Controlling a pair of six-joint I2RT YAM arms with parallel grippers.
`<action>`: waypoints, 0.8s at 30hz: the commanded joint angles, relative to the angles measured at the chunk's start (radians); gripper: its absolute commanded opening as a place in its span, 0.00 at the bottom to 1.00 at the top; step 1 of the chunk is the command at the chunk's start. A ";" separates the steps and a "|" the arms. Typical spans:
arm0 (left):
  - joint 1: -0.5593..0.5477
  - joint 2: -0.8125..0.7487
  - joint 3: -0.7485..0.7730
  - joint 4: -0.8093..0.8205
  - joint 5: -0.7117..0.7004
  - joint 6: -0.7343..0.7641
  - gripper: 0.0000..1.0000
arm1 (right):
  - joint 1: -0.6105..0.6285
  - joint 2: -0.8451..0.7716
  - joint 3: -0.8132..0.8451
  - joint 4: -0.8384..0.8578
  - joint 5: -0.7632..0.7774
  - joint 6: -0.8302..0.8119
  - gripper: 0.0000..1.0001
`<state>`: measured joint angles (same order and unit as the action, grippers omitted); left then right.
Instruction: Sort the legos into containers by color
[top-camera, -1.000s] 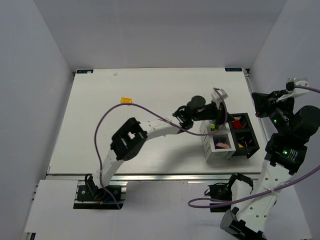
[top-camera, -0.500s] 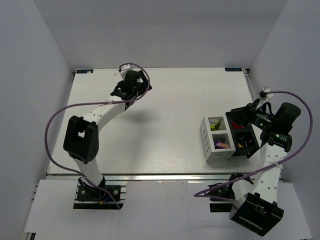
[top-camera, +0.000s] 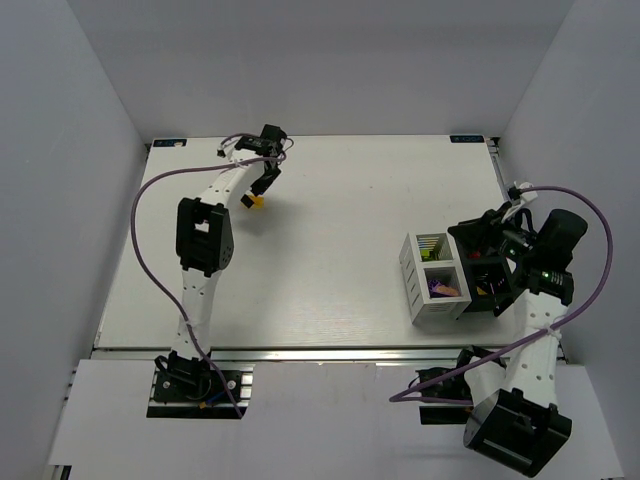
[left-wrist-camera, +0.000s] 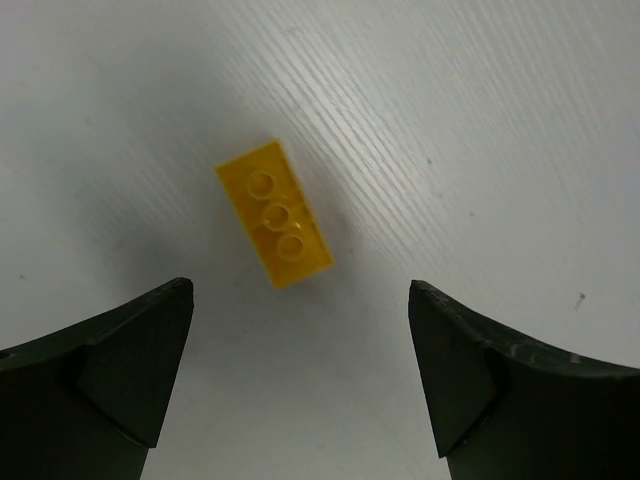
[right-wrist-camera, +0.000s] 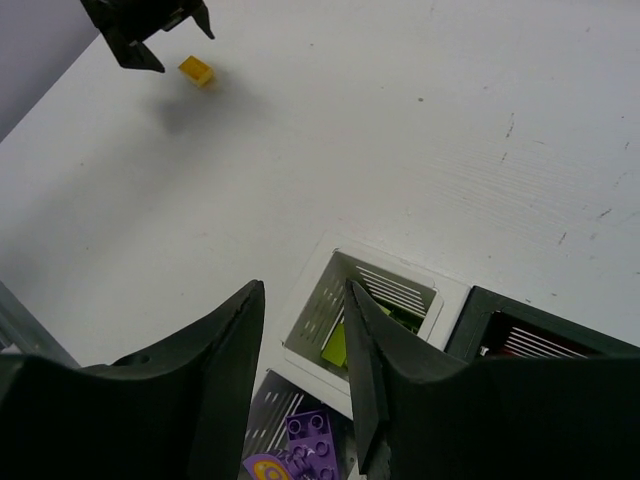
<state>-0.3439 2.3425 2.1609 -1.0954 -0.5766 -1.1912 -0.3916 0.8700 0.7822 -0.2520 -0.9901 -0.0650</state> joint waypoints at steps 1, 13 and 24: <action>0.031 -0.008 0.039 -0.093 -0.036 -0.082 0.98 | 0.005 -0.031 -0.008 0.036 0.031 -0.025 0.43; 0.082 0.090 0.073 -0.015 0.020 -0.036 0.97 | 0.007 -0.037 -0.015 0.022 0.025 -0.036 0.44; 0.082 0.092 0.028 0.058 0.083 -0.027 0.42 | 0.005 -0.031 -0.020 0.022 0.033 -0.038 0.43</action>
<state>-0.2634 2.4790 2.2024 -1.0714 -0.5316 -1.2125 -0.3904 0.8478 0.7696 -0.2523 -0.9604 -0.0868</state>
